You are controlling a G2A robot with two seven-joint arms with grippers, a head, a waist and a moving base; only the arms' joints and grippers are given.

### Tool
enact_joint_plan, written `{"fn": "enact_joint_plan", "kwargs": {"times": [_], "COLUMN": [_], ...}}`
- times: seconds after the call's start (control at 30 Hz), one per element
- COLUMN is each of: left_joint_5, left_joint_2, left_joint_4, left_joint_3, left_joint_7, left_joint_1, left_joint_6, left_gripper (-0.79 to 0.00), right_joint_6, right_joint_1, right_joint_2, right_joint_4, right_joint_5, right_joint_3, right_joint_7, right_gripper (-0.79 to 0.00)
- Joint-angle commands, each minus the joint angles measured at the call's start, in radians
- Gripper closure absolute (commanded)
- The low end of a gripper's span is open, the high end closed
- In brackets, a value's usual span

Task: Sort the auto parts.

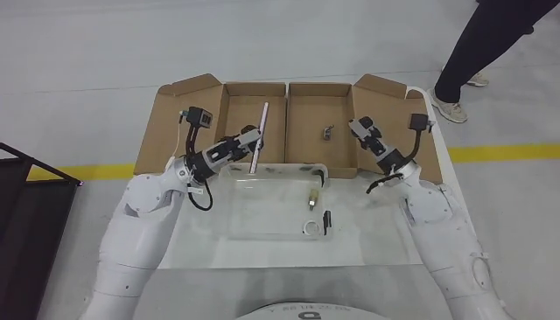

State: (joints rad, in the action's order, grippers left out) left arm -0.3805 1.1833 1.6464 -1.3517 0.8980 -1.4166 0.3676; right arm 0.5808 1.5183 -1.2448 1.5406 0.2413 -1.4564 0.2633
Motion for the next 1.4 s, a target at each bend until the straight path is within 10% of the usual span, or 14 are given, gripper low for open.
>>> {"fn": "enact_joint_plan", "kwargs": {"times": [0.0, 0.37, 0.47, 0.73, 1.37], "left_joint_5": [-0.007, 0.098, 0.129, 0.171, 0.221], "left_joint_2": [-0.001, -0.007, -0.009, -0.015, -0.026], "left_joint_4": [-0.014, -0.012, -0.009, -0.004, 0.008], "left_joint_3": [0.005, 0.052, 0.062, 0.07, 0.099], "left_joint_7": [0.007, 0.043, 0.042, 0.026, 0.009], "left_joint_1": [-0.002, 0.014, 0.012, 0.006, 0.014], "left_joint_6": [0.003, 0.011, 0.007, 0.007, -0.031], "left_gripper": [0.0, 0.0, 0.0, 0.0, 0.0], "right_joint_6": [0.0, -0.114, -0.134, -0.175, -0.136], "right_joint_1": [0.0, -0.079, -0.098, -0.135, -0.185], "right_joint_2": [0.0, 0.004, 0.005, 0.006, 0.002], "right_joint_4": [0.0, -0.026, -0.036, -0.047, -0.058], "right_joint_5": [0.004, -0.433, -0.477, -0.562, -0.595], "right_joint_3": [0.0, 0.138, 0.154, 0.192, 0.248], "right_joint_7": [-0.003, 0.481, 0.543, 0.63, 0.604], "right_gripper": [-0.785, -0.785, -0.677, -0.425, -0.363]}}
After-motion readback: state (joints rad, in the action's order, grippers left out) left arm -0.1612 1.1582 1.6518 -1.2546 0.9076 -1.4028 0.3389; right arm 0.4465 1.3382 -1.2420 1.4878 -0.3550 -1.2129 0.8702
